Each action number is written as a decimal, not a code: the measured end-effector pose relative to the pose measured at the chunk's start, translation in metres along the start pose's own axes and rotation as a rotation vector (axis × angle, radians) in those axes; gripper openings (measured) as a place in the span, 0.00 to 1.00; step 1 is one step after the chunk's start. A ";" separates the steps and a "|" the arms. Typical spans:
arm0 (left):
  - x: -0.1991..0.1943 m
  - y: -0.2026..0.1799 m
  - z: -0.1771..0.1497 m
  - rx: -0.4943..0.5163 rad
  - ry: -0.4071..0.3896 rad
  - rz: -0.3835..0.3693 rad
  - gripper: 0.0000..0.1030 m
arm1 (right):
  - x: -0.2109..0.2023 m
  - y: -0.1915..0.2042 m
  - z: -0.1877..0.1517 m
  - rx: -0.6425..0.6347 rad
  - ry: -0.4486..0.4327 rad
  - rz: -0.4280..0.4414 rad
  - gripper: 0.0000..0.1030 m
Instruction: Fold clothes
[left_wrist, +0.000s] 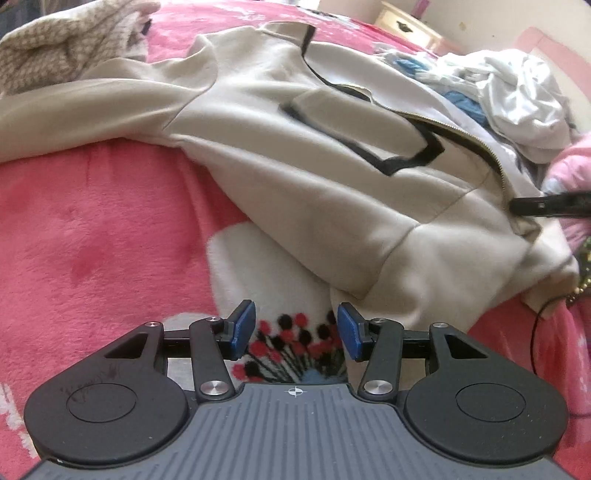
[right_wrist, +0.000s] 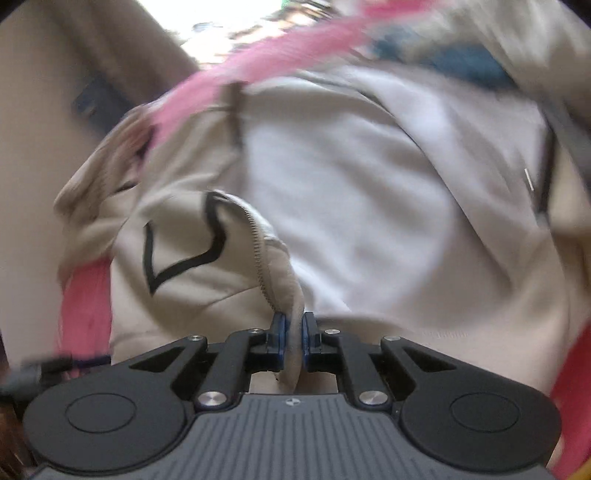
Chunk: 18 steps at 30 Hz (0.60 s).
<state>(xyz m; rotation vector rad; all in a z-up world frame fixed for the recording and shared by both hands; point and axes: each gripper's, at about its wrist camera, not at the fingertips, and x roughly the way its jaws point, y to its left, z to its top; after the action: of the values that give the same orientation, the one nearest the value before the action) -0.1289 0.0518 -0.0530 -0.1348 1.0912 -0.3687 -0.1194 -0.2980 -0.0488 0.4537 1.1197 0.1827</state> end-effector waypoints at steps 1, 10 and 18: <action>0.000 -0.001 0.000 -0.003 0.002 -0.013 0.48 | 0.005 -0.008 -0.001 0.048 0.012 0.010 0.09; 0.004 -0.018 -0.009 -0.027 0.018 -0.137 0.48 | 0.003 -0.022 0.001 0.143 0.019 0.063 0.10; 0.001 -0.060 -0.024 0.286 -0.011 -0.077 0.49 | 0.004 -0.026 0.005 0.162 0.012 0.085 0.10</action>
<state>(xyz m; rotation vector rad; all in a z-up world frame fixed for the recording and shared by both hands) -0.1634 -0.0030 -0.0481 0.0747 1.0130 -0.5878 -0.1159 -0.3216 -0.0618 0.6453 1.1323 0.1701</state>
